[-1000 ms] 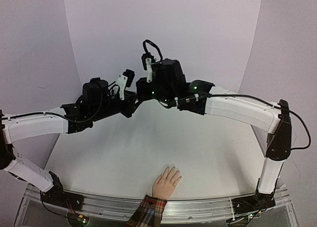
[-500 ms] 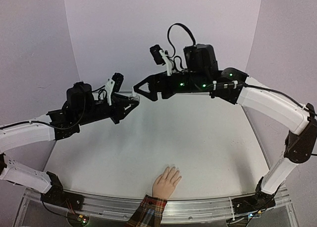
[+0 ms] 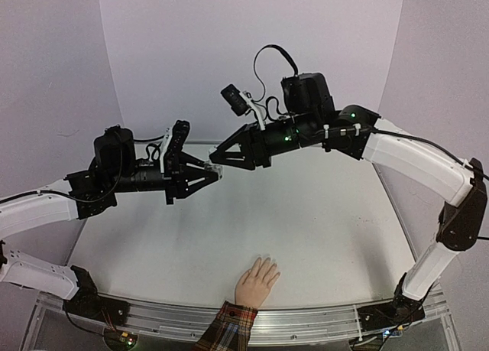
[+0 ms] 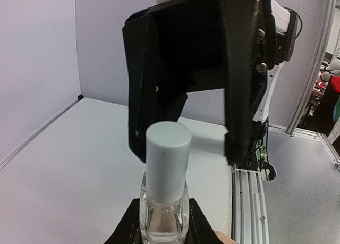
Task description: Paint the nails
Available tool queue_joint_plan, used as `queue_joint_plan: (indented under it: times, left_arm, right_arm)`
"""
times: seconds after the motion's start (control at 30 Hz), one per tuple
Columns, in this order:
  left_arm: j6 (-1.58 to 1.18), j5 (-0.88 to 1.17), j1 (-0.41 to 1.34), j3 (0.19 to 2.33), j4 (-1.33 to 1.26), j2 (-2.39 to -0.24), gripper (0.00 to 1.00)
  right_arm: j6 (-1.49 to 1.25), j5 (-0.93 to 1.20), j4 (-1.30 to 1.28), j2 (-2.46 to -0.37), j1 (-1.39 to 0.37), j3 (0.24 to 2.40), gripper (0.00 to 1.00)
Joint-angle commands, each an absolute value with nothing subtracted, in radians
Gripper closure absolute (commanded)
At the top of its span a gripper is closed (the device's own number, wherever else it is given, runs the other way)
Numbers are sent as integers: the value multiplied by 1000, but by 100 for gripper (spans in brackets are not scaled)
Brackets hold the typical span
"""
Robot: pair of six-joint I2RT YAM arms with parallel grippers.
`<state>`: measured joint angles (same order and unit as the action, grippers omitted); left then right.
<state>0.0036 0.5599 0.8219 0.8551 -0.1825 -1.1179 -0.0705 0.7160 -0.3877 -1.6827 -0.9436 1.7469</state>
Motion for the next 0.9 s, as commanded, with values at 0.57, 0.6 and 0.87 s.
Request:
queue_joint_plan:
  times: [0.57, 0.6, 0.87]
  left_arm:
    - [25, 624, 823, 904, -158, -1146, 100]
    - [28, 623, 823, 908, -151, -1150, 100]
    - [22, 550, 822, 921, -128, -1163, 81]
  right_arm:
    - [-8, 700, -456, -1718, -974, 1809, 84]
    - [10, 697, -459, -1713, -974, 1803, 85]
    - [37, 656, -468, -1673, -974, 1742, 100]
